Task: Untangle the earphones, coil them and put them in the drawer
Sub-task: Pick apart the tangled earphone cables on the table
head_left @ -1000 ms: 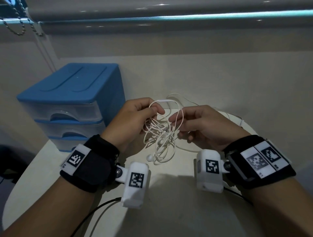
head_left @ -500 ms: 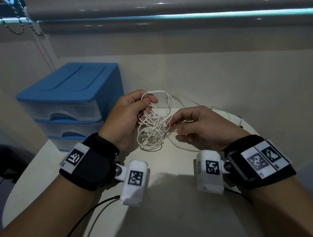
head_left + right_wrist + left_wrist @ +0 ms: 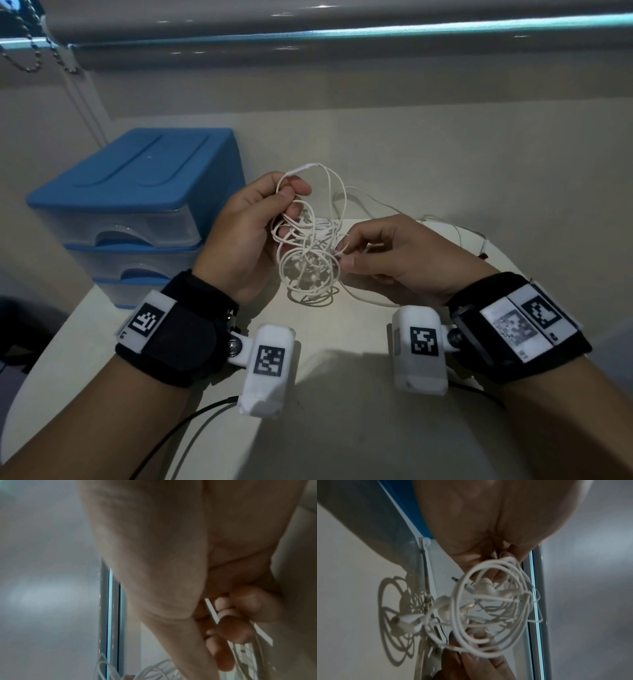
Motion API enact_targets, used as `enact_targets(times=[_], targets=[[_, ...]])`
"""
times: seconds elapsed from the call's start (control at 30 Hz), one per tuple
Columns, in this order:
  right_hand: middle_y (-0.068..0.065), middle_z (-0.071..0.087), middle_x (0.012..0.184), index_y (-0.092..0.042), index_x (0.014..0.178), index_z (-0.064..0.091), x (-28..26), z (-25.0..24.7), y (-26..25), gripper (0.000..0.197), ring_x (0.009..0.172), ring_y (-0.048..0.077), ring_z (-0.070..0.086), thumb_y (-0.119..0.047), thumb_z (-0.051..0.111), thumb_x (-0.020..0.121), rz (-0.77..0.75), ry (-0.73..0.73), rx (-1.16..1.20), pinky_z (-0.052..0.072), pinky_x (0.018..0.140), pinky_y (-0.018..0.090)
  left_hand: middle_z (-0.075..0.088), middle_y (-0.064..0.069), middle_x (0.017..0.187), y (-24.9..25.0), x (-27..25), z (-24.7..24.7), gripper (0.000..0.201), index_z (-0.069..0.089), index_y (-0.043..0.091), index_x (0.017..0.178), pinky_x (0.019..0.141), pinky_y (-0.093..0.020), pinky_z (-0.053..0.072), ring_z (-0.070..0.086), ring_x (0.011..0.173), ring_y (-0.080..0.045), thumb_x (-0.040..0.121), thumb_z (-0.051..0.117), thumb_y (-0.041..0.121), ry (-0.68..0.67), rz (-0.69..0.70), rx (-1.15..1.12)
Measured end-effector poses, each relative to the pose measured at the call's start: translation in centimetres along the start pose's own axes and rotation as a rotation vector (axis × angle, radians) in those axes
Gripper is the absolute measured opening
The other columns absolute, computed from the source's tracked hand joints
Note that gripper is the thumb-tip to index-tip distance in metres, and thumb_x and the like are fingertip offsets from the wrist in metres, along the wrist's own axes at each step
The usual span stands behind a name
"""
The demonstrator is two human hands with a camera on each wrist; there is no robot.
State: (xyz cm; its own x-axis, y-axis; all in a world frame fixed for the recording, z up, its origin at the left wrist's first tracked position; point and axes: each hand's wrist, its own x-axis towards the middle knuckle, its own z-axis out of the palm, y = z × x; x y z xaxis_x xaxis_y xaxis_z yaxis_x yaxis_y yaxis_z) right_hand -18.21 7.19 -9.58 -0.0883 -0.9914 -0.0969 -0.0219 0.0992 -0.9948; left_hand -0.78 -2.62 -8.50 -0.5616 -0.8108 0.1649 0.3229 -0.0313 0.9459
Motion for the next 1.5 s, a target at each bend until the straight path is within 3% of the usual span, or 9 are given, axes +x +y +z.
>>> enact_targets(times=[0.13,0.33,0.43,0.6,0.83,1.0,1.2,1.37,1.5], targets=[[0.010,0.066,0.076,0.008,0.091,0.068,0.4,-0.3,0.2,0.004,0.061,0.010,0.062,0.005,0.070,0.089,-0.005,0.039,0.060,0.059,0.094,0.040,0.046,-0.004,0.069,-0.1,0.1,-0.1,0.021,0.062,0.007,0.096,0.048,-0.017,0.039,0.042,0.054,-0.009,0.104,0.043,0.005,0.021,0.001,0.001],[0.026,0.058,0.082,0.013,0.105,0.071,0.4,-0.5,0.0,0.017,0.054,0.011,0.049,0.009,0.066,0.089,-0.115,0.133,0.024,0.048,0.052,0.013,0.053,-0.007,0.074,-0.3,0.2,-0.2,0.016,0.063,0.002,0.099,0.052,-0.017,0.043,0.048,0.057,-0.010,0.101,0.048,0.003,0.025,-0.008,0.029],[0.037,0.056,0.085,0.010,0.102,0.073,0.4,-0.4,-0.2,0.015,0.058,0.015,0.046,0.008,0.067,0.089,-0.122,0.120,0.003,0.047,0.052,0.013,0.058,-0.009,0.078,-0.2,0.2,-0.3,0.015,0.063,0.001,0.106,0.052,-0.020,0.046,0.054,0.057,-0.013,0.096,0.052,0.003,0.022,-0.021,0.023],[0.023,0.054,0.080,0.015,0.098,0.068,0.7,-0.5,0.0,0.011,0.050,0.009,0.044,0.013,0.065,0.088,-0.141,0.145,0.023,0.043,0.048,0.013,0.067,-0.015,0.092,-0.1,0.1,-0.2,0.029,0.062,0.009,0.120,0.055,-0.025,0.051,0.060,0.063,-0.020,0.095,0.050,0.002,0.030,-0.104,0.021],[0.020,0.054,0.073,0.011,0.094,0.065,1.3,-1.0,0.7,0.005,0.049,0.013,0.048,0.009,0.060,0.093,-0.082,0.210,0.033,0.040,0.048,0.022,0.066,0.001,0.099,-0.8,0.2,0.0,0.041,0.065,0.023,0.116,0.067,-0.024,0.052,0.065,0.076,-0.009,0.092,0.047,-0.005,0.034,-0.139,0.363],[0.028,0.056,0.081,0.001,0.088,0.064,1.8,-1.3,1.1,0.011,0.057,0.024,0.046,0.003,0.058,0.096,-0.042,0.225,0.047,0.028,0.052,0.030,0.058,0.010,0.122,-0.7,-0.1,-0.4,0.045,0.059,0.039,0.117,0.087,-0.034,0.053,0.062,0.097,-0.015,0.075,0.063,0.023,0.001,-0.104,0.630],[0.021,0.057,0.078,-0.001,0.085,0.065,1.9,-1.5,1.2,0.013,0.055,0.017,0.052,0.002,0.059,0.096,-0.039,0.207,0.148,0.032,0.048,0.023,0.063,0.006,0.105,-0.9,-0.1,-0.5,0.029,0.061,0.018,0.110,0.069,-0.021,0.053,0.065,0.073,-0.006,0.089,0.073,0.003,0.055,0.008,0.614],[0.020,0.061,0.069,0.002,0.084,0.071,1.4,-1.4,1.2,0.013,0.056,0.019,0.053,0.010,0.062,0.090,-0.077,0.058,0.121,0.039,0.061,0.031,0.071,-0.003,0.113,-0.4,-0.2,-0.4,0.031,0.064,0.013,0.114,0.078,-0.027,0.061,0.073,0.080,-0.016,0.088,0.072,-0.003,0.121,0.110,0.456],[0.023,0.070,0.079,0.002,0.092,0.077,0.9,-1.0,1.3,0.012,0.065,0.026,0.065,0.005,0.068,0.084,-0.048,-0.129,0.096,0.047,0.069,0.033,0.078,-0.011,0.096,0.1,-0.3,0.1,0.034,0.058,0.011,0.124,0.073,-0.029,0.060,0.075,0.082,-0.020,0.094,0.064,-0.005,0.139,0.136,0.324]])
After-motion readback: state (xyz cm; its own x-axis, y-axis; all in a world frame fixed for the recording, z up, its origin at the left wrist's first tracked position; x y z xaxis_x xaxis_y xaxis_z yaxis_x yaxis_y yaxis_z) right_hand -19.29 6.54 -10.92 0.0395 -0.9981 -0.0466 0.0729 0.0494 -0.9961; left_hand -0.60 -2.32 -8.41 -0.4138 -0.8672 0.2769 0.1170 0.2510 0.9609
